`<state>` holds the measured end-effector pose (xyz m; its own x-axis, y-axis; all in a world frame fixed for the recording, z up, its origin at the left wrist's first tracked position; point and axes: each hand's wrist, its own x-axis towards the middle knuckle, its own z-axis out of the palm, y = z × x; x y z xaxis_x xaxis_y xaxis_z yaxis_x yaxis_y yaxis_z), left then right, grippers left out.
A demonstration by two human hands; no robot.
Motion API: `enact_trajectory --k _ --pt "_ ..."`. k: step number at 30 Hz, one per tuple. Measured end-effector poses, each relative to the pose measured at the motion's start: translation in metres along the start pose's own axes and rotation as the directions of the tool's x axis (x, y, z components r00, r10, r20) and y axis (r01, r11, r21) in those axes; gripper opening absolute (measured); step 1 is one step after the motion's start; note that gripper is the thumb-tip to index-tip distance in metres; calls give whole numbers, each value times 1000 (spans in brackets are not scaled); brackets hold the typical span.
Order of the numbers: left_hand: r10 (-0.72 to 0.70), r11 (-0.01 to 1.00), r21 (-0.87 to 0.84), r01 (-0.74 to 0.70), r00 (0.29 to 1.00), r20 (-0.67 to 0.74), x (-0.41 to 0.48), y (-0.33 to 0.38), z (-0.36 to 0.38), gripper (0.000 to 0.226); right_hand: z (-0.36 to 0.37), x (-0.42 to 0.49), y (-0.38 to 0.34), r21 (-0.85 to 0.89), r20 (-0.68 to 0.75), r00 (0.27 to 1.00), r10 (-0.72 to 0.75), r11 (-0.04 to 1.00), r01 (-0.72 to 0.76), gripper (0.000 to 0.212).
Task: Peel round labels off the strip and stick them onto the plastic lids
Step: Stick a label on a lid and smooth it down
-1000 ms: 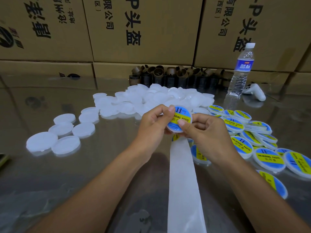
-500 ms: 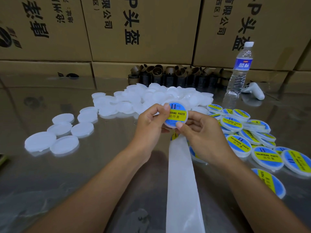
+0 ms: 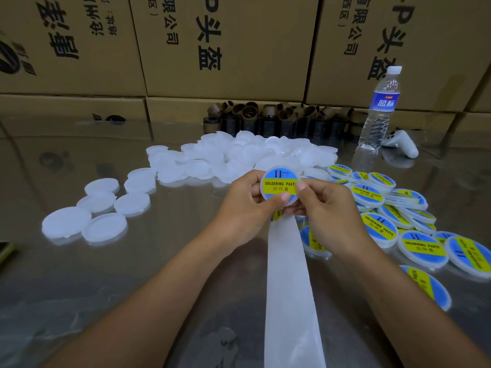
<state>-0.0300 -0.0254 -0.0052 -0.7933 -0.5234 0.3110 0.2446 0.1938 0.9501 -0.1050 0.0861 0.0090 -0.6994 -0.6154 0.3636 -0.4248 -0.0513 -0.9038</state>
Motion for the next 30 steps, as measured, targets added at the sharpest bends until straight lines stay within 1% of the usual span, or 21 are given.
enact_trajectory --k 2,4,9,12,14,16,18,19,21,24,27,30 --pt "12 999 48 -13 1000 12 -1 0 1 21 1 0 2 -42 -33 999 2 999 -4 28" --pt "12 997 79 -14 1000 21 -1 1 2 24 2 1 5 -26 -76 997 13 1000 -15 18" --pt "2 997 77 -6 999 49 -2 0 1 24 3 -1 6 7 -117 993 16 1000 -15 4" --pt "33 995 88 -37 999 41 -2 -1 2 19 3 0 6 57 -118 993 26 998 -20 4" --pt "45 998 38 -46 999 27 -2 0 2 12 3 0 6 95 -115 993 18 995 -7 7" --pt "45 999 18 -45 999 -3 -1 1 2 13 2 -1 4 122 -105 994 -12 992 25 12" --pt "34 999 -1 -34 999 -29 0 1 1 8 2 -2 2 163 -66 996 -53 985 64 20" --pt "24 1000 -17 -24 999 -37 1 1 0 5 2 -2 2 184 -38 998 -55 981 61 24" --pt "-7 999 -52 4 999 -48 2 0 -2 2 4 -2 3 181 13 999 -30 983 27 22" --pt "-30 996 -81 26 998 -48 2 0 -2 8 4 -1 7 131 41 999 -18 991 12 28" --pt "-28 996 -82 22 997 -69 4 1 0 25 3 0 6 125 22 999 -34 992 31 28" --pt "-8 998 -60 3 997 -75 3 2 0 27 3 0 7 135 23 999 -30 990 26 26"
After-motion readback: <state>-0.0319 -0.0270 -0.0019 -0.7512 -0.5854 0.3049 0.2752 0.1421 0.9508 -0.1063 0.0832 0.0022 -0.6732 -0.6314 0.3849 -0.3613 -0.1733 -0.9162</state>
